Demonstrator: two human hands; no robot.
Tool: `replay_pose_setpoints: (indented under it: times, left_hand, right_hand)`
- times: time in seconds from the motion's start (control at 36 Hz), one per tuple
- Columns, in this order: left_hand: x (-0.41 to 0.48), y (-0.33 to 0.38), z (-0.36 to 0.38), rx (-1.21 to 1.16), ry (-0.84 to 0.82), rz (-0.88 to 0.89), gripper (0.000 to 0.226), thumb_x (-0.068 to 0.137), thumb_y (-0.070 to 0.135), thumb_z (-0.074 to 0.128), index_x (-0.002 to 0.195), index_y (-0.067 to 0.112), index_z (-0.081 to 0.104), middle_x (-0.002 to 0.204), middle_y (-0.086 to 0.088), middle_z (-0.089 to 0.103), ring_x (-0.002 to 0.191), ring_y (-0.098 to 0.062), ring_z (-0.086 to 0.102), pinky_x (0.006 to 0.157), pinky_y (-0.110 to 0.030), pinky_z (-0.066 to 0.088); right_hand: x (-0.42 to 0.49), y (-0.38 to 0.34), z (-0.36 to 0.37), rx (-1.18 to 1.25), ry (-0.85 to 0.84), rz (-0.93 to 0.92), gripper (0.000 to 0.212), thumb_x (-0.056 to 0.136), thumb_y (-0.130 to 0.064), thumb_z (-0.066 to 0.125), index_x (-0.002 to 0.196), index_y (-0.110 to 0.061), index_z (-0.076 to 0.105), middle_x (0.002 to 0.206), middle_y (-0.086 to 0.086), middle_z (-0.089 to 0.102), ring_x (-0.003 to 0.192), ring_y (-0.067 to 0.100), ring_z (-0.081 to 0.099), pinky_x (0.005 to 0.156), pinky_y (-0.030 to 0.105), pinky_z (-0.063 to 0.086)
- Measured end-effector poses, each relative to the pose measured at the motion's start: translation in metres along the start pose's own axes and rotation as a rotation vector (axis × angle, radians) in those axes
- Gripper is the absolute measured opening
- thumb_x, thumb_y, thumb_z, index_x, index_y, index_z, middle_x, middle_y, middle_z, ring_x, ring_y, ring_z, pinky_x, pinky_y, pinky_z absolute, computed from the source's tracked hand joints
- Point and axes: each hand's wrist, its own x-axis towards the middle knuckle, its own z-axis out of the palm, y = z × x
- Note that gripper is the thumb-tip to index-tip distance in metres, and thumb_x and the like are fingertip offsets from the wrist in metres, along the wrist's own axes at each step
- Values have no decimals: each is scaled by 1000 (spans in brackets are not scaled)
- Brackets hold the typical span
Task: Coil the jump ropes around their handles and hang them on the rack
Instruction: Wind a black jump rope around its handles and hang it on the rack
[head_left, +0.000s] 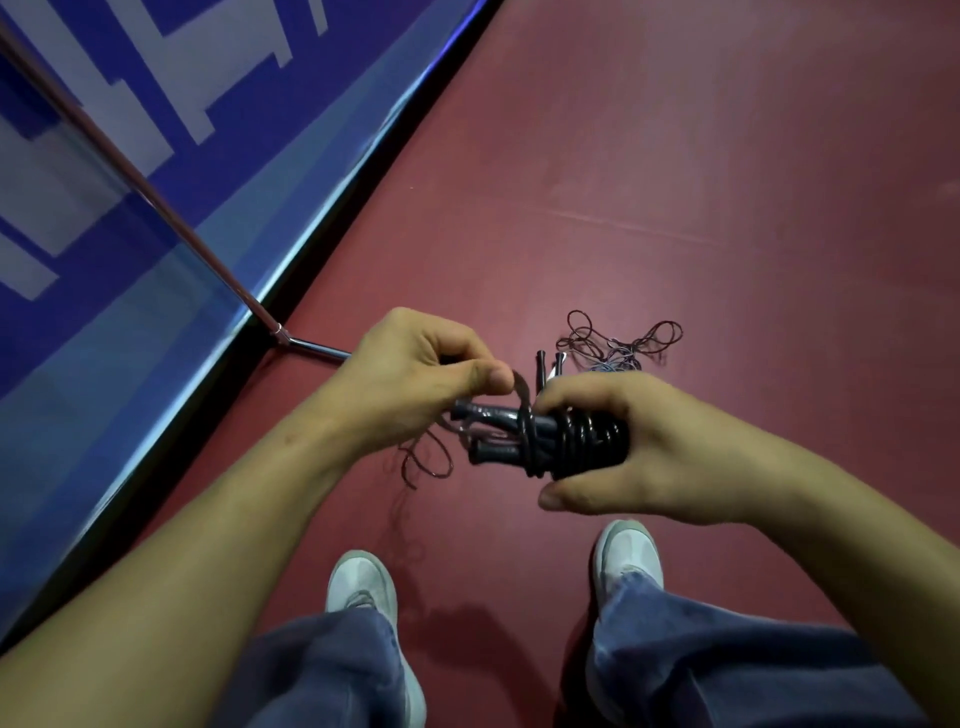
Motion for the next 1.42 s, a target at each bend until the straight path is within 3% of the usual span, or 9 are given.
replay_pose_setpoints:
  times: [0.11,0.22,0.33,0.44,0.67,0.89,1.0,1.14,1.42]
  left_hand:
    - [-2,-1,19,35,-74,-57,24,84,28,60,68,13,69,62,-5,65,59,-15,55,57,-38,48]
    - [-5,9,34,80,-139,-74,44,99,34,51,58,38,66,53,7,57,48,-7,45,54,-27,37]
    - [-7,8,34,-25,-184,-122,32,106,39,47,89,30,73,59,3,57,51,-14,44,56,-29,37]
    - [-8,6,31,89,-166,-143,30,106,33,49,92,26,74,57,5,59,53,-14,46,59,-33,41]
    - [-9,7,30,452,-64,-44,28,99,30,55,84,12,70,63,-14,58,53,-19,44,55,-40,46]
    - [-8,5,34,746,-73,285,25,86,36,47,86,22,68,69,0,63,67,-31,63,61,-43,54]
    - [-1,2,20,615,-124,361,15,80,33,67,85,23,77,76,6,71,73,-16,68,65,-33,55]
    - [0,-4,6,225,-82,166,7,77,10,86,80,14,81,71,6,70,70,-6,67,63,-21,49]
    - [2,-12,18,-416,-131,-120,38,91,45,63,89,8,72,70,-9,63,55,-16,39,55,-28,31]
  right_hand:
    - [0,-5,-4,216,154,-13,25,78,-7,87,92,-13,68,66,-1,58,52,9,50,46,22,42]
    - [-3,-2,-19,213,298,106,25,78,-19,86,96,-7,72,57,0,56,46,13,42,41,24,33]
    - [-1,7,-24,240,423,92,19,83,-16,82,95,-7,70,54,-5,59,43,5,43,42,17,34]
    - [4,21,-24,182,559,64,45,80,-11,86,119,-21,67,84,-7,73,64,3,66,58,15,51]
    - [7,43,-24,-124,527,168,43,82,-18,84,115,-39,67,93,-15,76,84,6,73,82,24,54]
    - [8,43,-14,-526,144,285,53,80,-35,81,124,-52,57,104,-22,71,99,8,68,87,44,58]
    - [4,36,-12,-530,-86,223,54,83,-31,82,129,-49,59,104,-20,73,93,3,68,84,42,58]
    - [-2,26,-12,13,-206,140,46,85,-11,83,125,-29,70,85,-3,70,67,24,61,66,40,58]
    - [7,17,-14,492,173,81,49,72,-9,88,116,-27,73,62,12,53,49,19,45,44,25,24]
